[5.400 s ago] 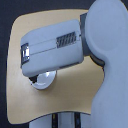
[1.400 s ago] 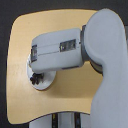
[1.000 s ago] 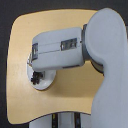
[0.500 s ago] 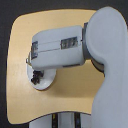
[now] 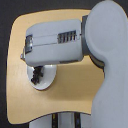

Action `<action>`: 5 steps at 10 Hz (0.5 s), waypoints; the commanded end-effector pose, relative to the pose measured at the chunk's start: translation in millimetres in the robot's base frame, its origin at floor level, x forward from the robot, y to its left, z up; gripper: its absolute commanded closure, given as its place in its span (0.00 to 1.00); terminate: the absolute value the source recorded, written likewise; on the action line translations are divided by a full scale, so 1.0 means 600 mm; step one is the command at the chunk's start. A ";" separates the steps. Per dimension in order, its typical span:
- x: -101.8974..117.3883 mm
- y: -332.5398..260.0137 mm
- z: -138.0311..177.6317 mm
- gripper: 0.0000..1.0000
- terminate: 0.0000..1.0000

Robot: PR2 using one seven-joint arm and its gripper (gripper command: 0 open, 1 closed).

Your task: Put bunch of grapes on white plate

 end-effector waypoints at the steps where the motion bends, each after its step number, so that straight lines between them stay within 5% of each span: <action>1: 0.021 0.001 0.160 0.00 0.00; 5: 0.022 -0.083 0.215 0.00 0.00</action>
